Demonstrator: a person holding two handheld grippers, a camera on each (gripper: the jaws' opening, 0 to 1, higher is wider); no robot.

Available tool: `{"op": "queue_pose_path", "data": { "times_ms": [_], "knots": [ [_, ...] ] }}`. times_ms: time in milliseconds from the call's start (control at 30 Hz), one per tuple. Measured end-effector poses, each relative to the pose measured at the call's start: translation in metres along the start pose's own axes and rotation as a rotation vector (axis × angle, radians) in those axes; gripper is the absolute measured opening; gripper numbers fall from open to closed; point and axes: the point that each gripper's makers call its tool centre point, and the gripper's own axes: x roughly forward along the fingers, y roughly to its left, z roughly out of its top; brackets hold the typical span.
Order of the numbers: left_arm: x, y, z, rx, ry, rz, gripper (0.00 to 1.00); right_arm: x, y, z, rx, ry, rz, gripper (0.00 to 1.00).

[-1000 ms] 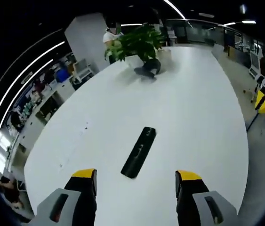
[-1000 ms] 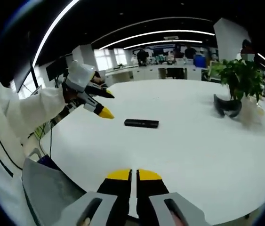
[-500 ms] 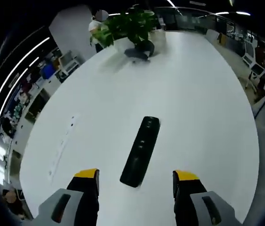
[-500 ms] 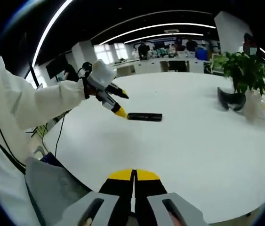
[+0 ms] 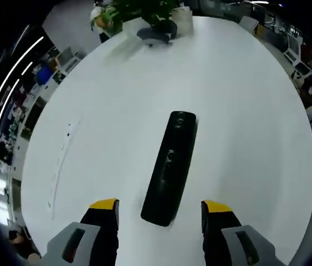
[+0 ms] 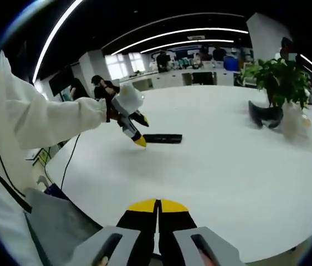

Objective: Press the specified remote control buttons in sequence, fully releasing each button before pressing the next.

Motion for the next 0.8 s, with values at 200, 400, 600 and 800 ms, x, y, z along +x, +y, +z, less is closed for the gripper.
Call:
{"op": "queue_pose_path", "data": {
  "times_ms": [200, 400, 600, 800],
  "knots": [
    [0.001, -0.001, 0.003, -0.014, -0.002, -0.019, 0.58, -0.001, -0.011, 0.000, 0.020, -0.002, -0.017, 0.00],
    [0.006, 0.000, 0.003, -0.015, 0.024, -0.094, 0.59, 0.001, -0.010, 0.000, 0.019, 0.003, -0.010, 0.00],
    [0.011, -0.001, 0.003, 0.002, 0.079, -0.174, 0.59, 0.003, -0.003, -0.002, 0.005, 0.016, 0.005, 0.00],
    [0.013, -0.004, 0.003, -0.002, 0.106, -0.229, 0.57, 0.002, -0.003, -0.002, 0.007, 0.014, 0.007, 0.00]
  ]
}}
